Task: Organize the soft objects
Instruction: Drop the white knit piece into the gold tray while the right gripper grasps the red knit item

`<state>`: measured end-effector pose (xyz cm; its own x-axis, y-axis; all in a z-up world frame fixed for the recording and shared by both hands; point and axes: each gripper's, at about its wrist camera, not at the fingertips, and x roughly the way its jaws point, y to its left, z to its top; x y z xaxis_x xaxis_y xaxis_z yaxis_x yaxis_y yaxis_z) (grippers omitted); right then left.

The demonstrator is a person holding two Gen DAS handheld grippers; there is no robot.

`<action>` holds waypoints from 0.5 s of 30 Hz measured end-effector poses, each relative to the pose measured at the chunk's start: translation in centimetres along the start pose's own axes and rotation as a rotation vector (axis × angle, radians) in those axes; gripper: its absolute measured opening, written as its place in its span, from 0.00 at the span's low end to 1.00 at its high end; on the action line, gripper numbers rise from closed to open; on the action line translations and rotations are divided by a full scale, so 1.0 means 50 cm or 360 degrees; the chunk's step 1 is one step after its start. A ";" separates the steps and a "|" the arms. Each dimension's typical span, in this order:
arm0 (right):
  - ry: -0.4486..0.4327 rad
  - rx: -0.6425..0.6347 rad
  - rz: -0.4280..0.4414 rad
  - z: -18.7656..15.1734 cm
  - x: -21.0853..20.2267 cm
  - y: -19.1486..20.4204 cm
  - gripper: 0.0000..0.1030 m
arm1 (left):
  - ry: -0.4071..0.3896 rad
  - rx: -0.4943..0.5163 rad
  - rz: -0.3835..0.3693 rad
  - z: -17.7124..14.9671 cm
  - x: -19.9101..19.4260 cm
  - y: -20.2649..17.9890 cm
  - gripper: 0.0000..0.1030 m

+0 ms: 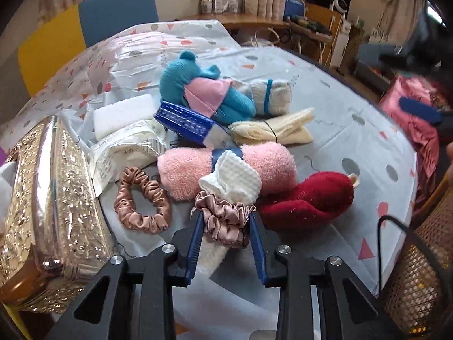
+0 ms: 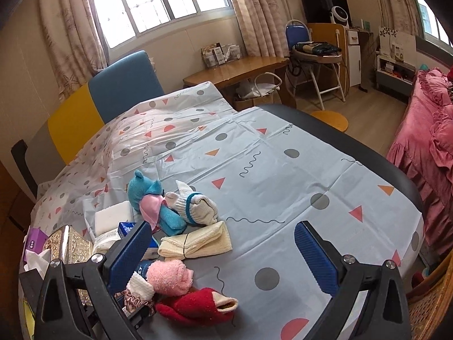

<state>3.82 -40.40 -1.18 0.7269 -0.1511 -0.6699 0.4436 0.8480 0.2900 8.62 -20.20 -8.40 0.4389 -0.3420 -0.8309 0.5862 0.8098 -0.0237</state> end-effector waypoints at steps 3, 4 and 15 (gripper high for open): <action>0.0141 -0.0032 0.0050 -0.010 0.029 0.008 0.86 | -0.0048 -0.0017 -0.0044 -0.008 -0.027 0.014 0.26; 0.0208 -0.0050 0.0073 -0.016 0.042 0.013 0.79 | -0.0057 -0.0022 -0.0060 -0.011 -0.037 0.017 0.25; 0.0647 -0.0609 0.0287 -0.115 0.091 0.133 0.71 | -0.0175 -0.0086 -0.0177 -0.015 -0.143 0.043 0.25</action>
<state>7.06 -32.52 -6.23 0.4802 0.1558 -0.8632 0.0556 0.9767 0.2072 6.25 -15.65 -2.94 0.4470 -0.4787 -0.7556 0.5992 0.7875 -0.1444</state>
